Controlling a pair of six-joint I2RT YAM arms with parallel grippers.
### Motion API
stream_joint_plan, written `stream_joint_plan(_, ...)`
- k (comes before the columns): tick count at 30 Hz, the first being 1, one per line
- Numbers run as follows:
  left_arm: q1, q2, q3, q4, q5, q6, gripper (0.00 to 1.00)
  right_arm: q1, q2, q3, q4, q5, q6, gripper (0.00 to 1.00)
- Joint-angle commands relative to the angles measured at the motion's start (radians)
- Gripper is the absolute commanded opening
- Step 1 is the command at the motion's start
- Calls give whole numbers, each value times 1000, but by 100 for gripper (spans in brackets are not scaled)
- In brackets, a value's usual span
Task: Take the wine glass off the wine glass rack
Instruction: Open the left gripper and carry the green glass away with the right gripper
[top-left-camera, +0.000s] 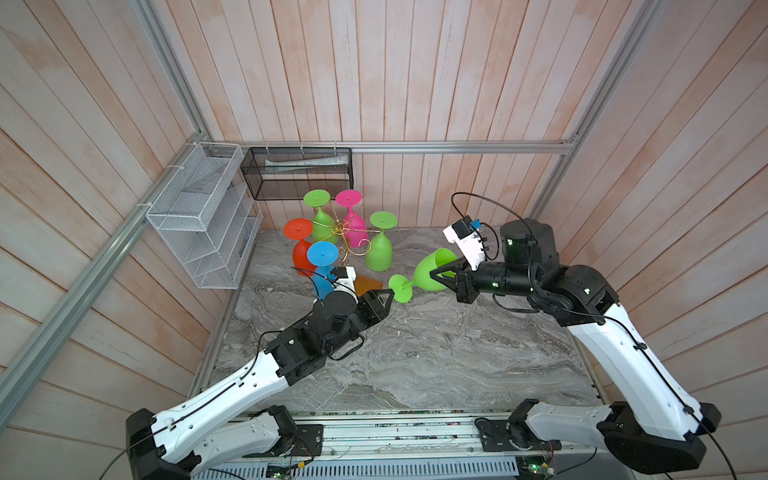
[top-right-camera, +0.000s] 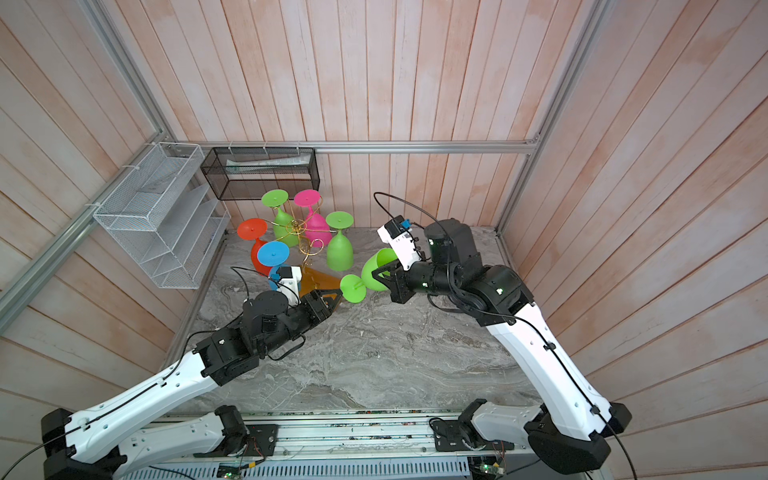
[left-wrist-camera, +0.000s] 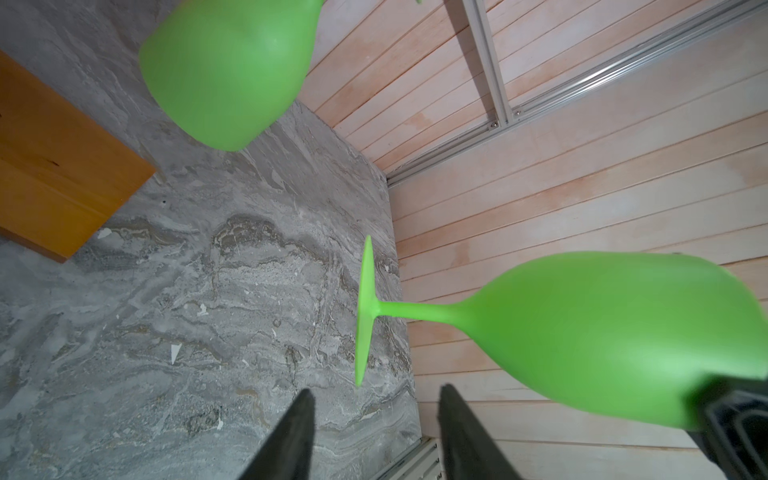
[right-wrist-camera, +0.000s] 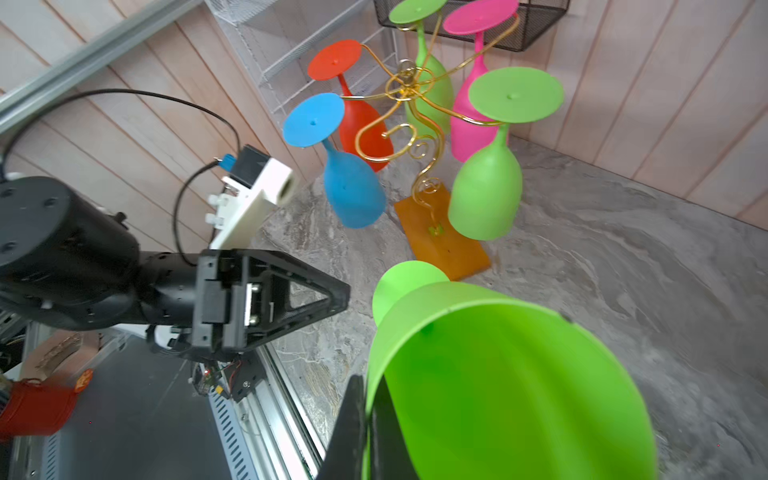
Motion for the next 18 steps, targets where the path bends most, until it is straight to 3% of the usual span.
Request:
stream_joint_plan(1, -4, -37, -6, -3, 10, 54, 73, -87, 4, 40, -51, 82, -27, 0)
stream_joint_plan(3, -7, -59, -19, -18, 11, 74, 84, -146, 24, 47, -69, 94, -31, 0)
stream_joint_plan(7, -30, -106, -49, -42, -2, 133, 95, -265, 89, 57, -83, 118, -43, 0)
stream_joint_plan(18, -98, -150, -70, -84, 21, 362, 97, -500, 423, 186, -10, 180, 0, 0)
